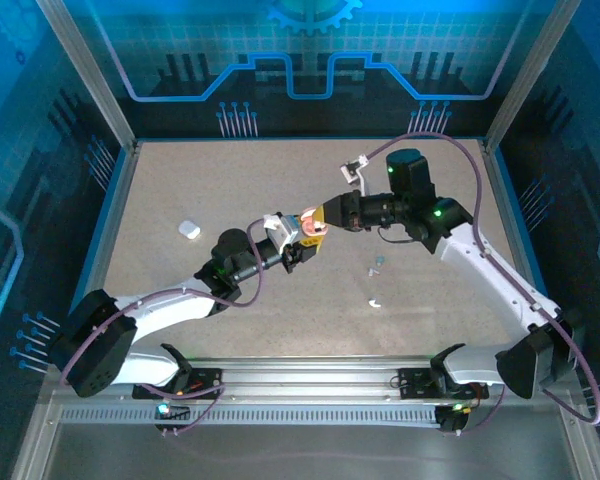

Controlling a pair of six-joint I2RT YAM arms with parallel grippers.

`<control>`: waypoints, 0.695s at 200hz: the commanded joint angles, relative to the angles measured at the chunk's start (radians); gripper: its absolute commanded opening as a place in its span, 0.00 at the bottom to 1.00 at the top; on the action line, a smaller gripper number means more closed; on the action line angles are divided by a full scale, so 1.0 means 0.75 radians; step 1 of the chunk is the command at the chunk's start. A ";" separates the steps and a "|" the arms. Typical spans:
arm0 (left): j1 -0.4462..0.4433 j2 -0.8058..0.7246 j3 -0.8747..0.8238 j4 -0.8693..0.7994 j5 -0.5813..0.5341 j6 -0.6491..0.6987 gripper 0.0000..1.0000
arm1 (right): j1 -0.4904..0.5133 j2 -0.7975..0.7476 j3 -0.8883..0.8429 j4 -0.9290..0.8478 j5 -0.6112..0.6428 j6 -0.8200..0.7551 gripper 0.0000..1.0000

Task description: Insert wireless bluetooth earbuds into charging case

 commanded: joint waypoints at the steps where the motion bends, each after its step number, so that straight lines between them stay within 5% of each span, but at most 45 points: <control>1: -0.014 0.001 0.019 0.095 -0.016 0.024 0.39 | 0.039 0.026 0.054 -0.072 0.123 -0.080 0.17; 139: -0.027 -0.002 0.021 0.143 -0.018 -0.023 0.39 | 0.096 0.106 0.075 -0.146 0.248 -0.130 0.18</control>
